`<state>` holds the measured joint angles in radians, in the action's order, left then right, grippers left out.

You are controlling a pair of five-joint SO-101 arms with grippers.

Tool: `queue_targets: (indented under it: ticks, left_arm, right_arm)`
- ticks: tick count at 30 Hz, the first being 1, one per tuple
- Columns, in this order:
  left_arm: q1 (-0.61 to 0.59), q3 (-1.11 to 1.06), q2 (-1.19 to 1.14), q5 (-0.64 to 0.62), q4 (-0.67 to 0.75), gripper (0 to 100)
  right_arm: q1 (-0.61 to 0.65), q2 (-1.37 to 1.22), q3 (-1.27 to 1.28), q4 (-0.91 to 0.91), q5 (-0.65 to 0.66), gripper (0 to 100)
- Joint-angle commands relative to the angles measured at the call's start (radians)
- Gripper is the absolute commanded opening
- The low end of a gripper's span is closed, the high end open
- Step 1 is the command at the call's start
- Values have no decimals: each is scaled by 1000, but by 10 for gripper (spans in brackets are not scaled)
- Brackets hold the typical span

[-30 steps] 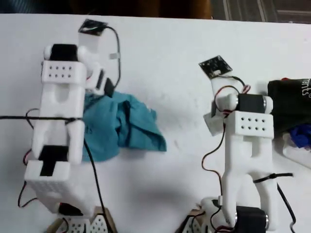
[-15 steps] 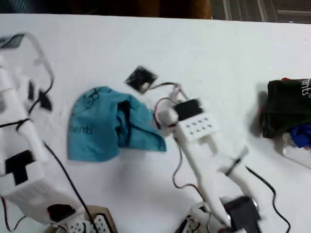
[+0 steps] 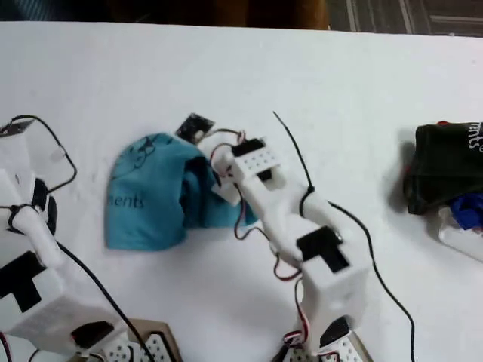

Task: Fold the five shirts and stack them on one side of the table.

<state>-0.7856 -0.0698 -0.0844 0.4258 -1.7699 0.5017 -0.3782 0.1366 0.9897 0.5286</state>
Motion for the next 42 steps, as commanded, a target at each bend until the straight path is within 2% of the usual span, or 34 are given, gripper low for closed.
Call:
queue_targets:
  ticks: [1,3,11,16,20,23,29,31,33,36,42]
  left_arm:
    - [-6,-1,54,6,-14,58]
    - [-6,-1,54,8,-12,58]
    - [2,-1,54,8,-6,59]
    - [107,-1,54,9,-8,60]
    - [275,-1,64,71,-18,60]
    - [379,-38,155,107,-20,63]
    - [588,-223,463,207,-17,252]
    - [649,-321,548,235,-11,266]
    - [684,-429,588,269,43,260]
    - [689,-536,566,278,207,263]
    - [735,-456,341,239,273,261]
  right_arm:
    - [-15,-39,-117,58,-5,44]
    - [-45,-42,-180,91,-5,12]
    - [-305,-42,-477,271,-3,18]
    - [-417,-42,-582,395,0,18]
    - [-435,-42,-586,460,2,18]
    - [-437,-42,-585,490,2,18]
    - [-437,-47,-583,498,2,18]
    - [-437,-48,-583,498,2,18]
    - [-437,-48,-583,498,2,18]
    - [-437,-50,-583,498,0,18]
    - [-435,-50,-583,498,-5,18]
